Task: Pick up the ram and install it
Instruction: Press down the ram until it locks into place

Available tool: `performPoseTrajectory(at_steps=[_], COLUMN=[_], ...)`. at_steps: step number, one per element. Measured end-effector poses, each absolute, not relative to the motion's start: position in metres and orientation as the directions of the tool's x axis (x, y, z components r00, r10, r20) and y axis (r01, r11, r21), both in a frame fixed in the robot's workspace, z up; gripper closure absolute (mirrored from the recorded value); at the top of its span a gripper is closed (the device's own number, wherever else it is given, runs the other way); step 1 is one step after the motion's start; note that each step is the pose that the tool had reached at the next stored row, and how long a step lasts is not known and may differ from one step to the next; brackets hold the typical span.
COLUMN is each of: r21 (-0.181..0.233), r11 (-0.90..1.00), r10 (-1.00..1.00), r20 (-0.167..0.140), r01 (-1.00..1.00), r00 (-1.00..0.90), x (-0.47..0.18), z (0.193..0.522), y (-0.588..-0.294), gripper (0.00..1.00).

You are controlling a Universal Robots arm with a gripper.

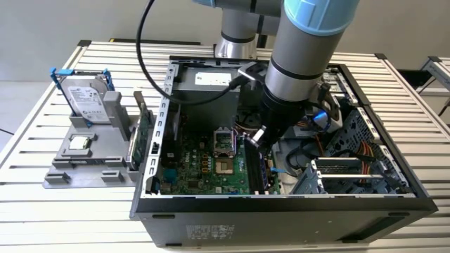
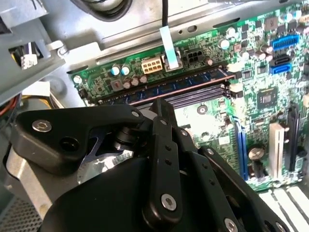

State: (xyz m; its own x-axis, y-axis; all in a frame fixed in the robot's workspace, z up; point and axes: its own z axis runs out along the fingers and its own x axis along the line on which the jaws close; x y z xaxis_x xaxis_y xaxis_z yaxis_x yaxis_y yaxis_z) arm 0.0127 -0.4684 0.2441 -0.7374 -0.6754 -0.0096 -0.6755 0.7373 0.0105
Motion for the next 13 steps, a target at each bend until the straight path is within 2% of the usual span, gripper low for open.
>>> performPoseTrajectory(at_steps=[13], r21=[0.01], r11=[0.621], r10=[-0.784], r20=[-0.01], r01=[-0.784], r00=[-0.621], x=[0.0129], z=[0.2441], y=[-0.4685], gripper=[1.0])
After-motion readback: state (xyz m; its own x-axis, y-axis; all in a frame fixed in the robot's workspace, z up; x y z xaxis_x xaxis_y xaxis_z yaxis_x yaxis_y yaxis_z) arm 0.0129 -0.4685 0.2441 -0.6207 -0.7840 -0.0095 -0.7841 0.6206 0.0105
